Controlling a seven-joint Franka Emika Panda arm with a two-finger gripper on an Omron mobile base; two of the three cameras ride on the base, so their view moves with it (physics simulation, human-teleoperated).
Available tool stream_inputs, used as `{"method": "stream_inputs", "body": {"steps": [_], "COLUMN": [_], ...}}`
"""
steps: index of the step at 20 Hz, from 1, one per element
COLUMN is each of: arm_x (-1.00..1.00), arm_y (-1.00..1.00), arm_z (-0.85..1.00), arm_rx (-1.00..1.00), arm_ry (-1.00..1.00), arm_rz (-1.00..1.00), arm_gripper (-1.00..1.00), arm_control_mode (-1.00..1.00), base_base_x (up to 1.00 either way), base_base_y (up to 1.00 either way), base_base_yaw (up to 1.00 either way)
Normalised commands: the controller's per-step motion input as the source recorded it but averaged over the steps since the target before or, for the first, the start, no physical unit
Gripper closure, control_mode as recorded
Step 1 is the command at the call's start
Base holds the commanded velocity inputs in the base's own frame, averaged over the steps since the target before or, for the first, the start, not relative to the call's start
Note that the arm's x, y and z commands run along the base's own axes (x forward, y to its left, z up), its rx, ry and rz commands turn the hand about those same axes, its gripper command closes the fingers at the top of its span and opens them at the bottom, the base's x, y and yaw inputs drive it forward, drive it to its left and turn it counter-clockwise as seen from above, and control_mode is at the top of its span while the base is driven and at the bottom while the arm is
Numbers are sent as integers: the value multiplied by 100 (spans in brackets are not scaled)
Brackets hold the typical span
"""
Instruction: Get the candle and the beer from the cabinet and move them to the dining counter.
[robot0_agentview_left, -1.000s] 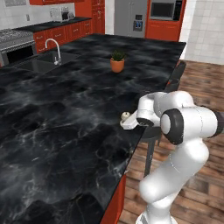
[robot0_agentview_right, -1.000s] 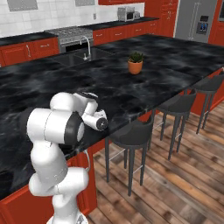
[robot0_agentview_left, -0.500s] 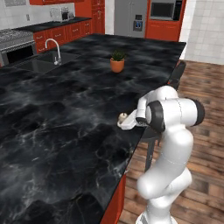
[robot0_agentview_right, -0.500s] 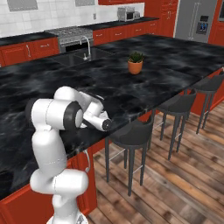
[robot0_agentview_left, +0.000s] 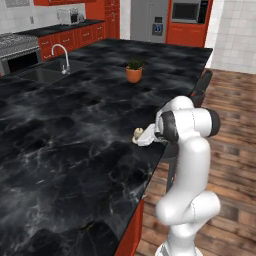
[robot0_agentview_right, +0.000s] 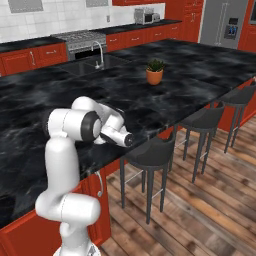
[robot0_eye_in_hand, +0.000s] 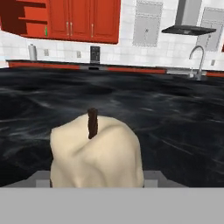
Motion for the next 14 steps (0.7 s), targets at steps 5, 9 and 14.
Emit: {"method": "stream_inputs", "body": {"steps": [5, 9, 14], "arm_x": [36, 33, 29], "arm_y": [1, 0, 0], "arm_z": [-36, -34, -39], "arm_rx": [0, 0, 0], "arm_ry": [0, 0, 0], "arm_rz": [6, 5, 5], "arm_gripper": [100, 100, 100], "arm_control_mode": [-100, -100, -100], "base_base_x": [0, 0, 0], "base_base_y": [0, 0, 0], "base_base_yaw": [0, 0, 0]}}
